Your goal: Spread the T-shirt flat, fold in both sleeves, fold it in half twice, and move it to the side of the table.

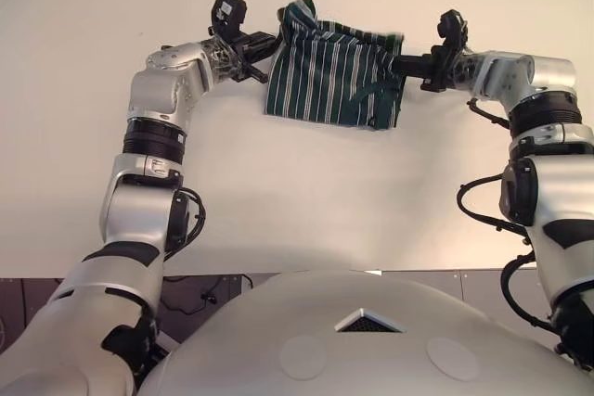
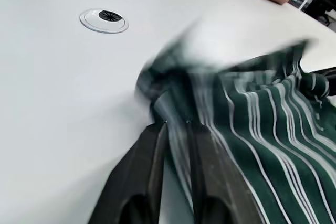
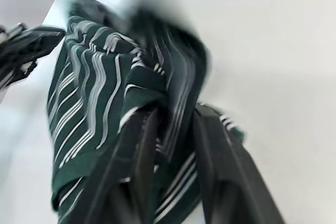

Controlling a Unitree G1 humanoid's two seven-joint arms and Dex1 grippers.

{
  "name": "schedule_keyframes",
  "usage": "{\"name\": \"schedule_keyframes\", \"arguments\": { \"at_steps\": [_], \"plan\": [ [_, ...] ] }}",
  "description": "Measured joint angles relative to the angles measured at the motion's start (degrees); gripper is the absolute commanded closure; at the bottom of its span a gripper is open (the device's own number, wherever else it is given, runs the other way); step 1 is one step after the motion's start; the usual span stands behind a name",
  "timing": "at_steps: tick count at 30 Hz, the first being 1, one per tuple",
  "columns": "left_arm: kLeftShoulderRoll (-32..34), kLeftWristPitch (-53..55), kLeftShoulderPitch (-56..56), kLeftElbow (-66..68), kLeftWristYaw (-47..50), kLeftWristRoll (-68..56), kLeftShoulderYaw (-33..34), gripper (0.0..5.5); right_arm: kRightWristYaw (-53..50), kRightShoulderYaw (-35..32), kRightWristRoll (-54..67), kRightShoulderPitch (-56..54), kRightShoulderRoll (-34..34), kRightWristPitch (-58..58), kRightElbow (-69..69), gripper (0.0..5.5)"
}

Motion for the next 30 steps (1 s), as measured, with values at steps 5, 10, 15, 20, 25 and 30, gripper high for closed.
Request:
{"name": "schedule_keyframes", "arguments": {
  "at_steps": [5, 10, 15, 20, 25, 30],
  "plan": [
    [-1.0, -1.8, -0.4, -0.3, 8.4, -3.0, 10.7, 4.60, -8.4, -9.8, 2.7, -2.4, 1.9, -9.5, 1.7, 4.52],
    [-0.2, -2.3, 9.2, -15.6, 13.2, -5.8, 17.4, 5.14, 3.1, 0.3, 1.8, 5.2, 11.1, -12.2, -21.5, 5.35],
    [-1.8, -0.8, 14.1, -24.2, 16.3, -7.4, 19.0, 5.48, -5.5, 7.0, -5.7, 10.4, 21.2, -18.3, -16.6, 5.50],
    [-3.7, -0.3, 17.0, -27.9, 17.9, -7.5, 18.4, 5.48, -25.8, 0.4, -7.8, 3.8, 21.6, -25.7, -1.2, 5.50],
    [-4.1, -0.2, 19.4, -30.4, 19.1, -7.5, 18.1, 5.48, -46.8, -13.9, -1.1, 3.0, 11.3, -28.5, 4.0, 5.50],
    [-4.1, -0.2, 23.3, -33.4, 21.2, -7.4, 19.3, 5.48, -57.1, -18.6, -2.9, 10.3, -1.7, -33.1, 5.1, 5.50]
  ]
}}
